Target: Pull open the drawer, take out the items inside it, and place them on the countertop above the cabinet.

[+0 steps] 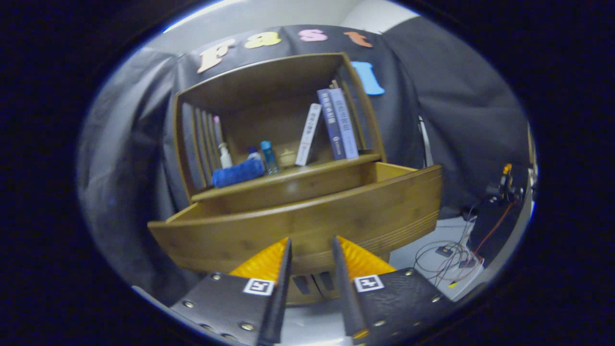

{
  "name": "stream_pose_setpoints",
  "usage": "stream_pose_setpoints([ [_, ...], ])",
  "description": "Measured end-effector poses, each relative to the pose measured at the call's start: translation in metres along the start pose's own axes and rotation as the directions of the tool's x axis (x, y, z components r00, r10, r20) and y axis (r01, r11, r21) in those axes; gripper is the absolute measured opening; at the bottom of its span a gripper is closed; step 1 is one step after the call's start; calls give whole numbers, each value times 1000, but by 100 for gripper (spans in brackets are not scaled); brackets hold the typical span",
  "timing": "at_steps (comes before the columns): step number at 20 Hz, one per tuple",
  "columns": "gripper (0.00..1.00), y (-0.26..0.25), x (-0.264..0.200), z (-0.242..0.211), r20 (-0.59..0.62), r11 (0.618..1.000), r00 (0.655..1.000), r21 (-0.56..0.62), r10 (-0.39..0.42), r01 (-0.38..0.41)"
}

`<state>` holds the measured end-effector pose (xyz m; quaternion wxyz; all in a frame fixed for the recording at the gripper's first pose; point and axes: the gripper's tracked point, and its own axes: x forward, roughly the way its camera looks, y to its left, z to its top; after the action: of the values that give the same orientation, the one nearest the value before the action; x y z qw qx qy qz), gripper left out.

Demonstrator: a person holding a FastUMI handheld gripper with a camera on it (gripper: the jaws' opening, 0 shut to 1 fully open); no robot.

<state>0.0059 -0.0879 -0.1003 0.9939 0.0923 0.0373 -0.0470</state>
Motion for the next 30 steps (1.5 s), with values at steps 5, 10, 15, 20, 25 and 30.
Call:
stream_pose_setpoints([
  [5,81,-4,18,57,37,999,999,-32,-34,35],
  [10,85,17,44,78,-16,990,1000,-138,-24,21],
  [15,89,50,88,50,-262,962,965,-266,-17,-55],
  [20,97,73,115,-7,-580,929,814,-316,-30,-191],
  [25,97,77,137,-44,-694,922,717,-319,-69,-220],
  [30,97,52,155,-65,-739,916,645,-372,-193,-152],
])
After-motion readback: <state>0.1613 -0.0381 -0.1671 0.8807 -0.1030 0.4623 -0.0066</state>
